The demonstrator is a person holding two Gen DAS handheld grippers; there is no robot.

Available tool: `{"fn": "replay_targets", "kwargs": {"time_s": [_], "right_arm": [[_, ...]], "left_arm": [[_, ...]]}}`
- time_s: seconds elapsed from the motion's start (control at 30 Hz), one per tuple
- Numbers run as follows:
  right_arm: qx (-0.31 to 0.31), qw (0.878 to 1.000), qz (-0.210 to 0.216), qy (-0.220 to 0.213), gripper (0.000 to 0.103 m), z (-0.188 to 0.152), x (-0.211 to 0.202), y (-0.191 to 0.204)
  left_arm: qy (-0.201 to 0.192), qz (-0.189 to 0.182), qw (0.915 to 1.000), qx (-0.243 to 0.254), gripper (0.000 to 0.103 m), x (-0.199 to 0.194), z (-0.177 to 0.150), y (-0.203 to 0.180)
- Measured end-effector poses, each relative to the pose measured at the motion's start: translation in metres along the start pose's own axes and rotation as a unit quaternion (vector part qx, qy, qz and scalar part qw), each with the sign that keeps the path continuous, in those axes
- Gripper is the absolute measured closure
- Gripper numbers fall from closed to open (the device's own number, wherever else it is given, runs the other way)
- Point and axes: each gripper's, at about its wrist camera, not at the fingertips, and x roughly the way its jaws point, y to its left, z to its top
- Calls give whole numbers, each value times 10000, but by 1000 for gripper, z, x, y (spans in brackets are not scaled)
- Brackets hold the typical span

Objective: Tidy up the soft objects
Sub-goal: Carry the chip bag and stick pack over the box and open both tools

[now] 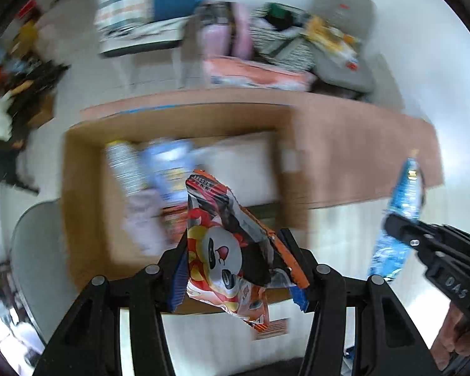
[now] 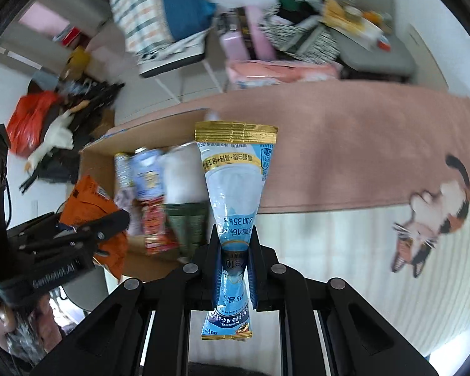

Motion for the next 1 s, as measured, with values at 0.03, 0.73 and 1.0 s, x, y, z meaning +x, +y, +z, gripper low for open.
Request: {"fn": "replay_targets", "kwargs": {"time_s": [0.03,0.73,1.0], "right_arm": [[-83,10000,-24,7,88,2,5,17],[-202,9870,-1402,762,80,8,138,80],[-92,9896,-1268,676,50,4,123,79]], "left_arm": [[5,112,9999,-118,53,0,-2,20],[1107,146,9886,-1011,34,96,-26,149],[743,229,9934,-840,27,67,-29,136]]}}
